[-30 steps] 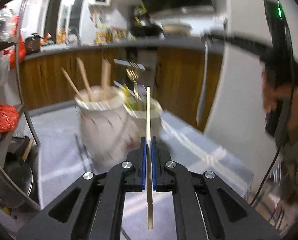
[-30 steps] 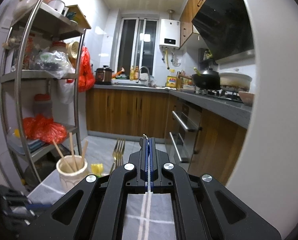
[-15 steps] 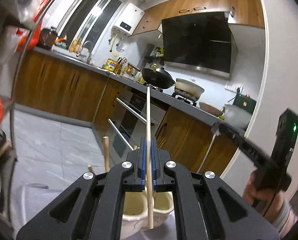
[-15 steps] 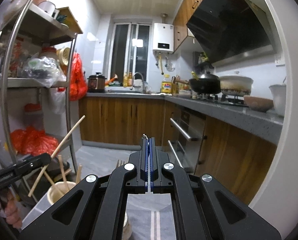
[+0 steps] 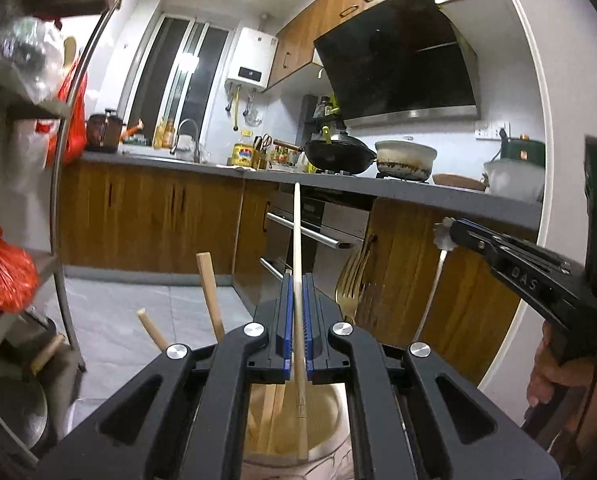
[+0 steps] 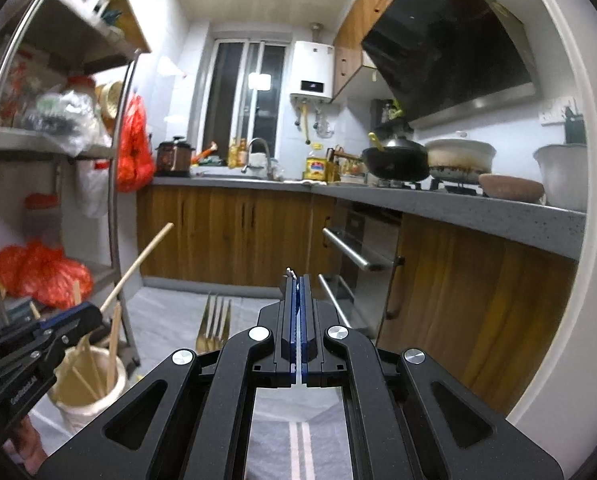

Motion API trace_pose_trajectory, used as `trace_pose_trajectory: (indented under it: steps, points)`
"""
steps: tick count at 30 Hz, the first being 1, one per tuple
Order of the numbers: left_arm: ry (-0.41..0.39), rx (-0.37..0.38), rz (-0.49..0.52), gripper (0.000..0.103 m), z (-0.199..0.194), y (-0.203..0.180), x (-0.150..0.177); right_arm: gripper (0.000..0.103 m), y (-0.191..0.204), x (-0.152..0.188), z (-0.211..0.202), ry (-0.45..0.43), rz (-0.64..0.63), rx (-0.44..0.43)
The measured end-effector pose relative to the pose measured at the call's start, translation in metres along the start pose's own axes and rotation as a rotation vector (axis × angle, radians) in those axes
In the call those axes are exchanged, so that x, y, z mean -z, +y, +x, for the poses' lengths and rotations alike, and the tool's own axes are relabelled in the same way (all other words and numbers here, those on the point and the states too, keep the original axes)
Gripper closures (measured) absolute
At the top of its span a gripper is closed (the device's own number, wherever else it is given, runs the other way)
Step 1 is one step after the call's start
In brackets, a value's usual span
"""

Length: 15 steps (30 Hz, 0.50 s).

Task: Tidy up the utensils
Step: 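Lower spoon into smaller pot with right tool while left inserts chopstick into larger pot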

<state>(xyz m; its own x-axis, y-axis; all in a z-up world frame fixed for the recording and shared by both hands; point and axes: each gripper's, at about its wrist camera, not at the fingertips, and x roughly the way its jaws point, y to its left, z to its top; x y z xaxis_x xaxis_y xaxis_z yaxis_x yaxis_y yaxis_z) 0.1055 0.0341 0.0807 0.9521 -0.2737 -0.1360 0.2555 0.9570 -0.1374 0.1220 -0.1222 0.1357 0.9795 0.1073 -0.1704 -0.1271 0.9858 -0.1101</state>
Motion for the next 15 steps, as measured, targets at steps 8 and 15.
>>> trace_pose_trajectory:
  steps: [8, 15]
  points:
    - [-0.001, 0.013, 0.074, 0.099, -0.013, -0.006, 0.013, 0.101, 0.008, 0.017, 0.006, 0.055, -0.014, -0.047]
    - [0.009, 0.017, 0.046, 0.099, -0.018, 0.002, 0.014, 0.101, 0.007, 0.024, 0.004, 0.073, 0.003, -0.066]
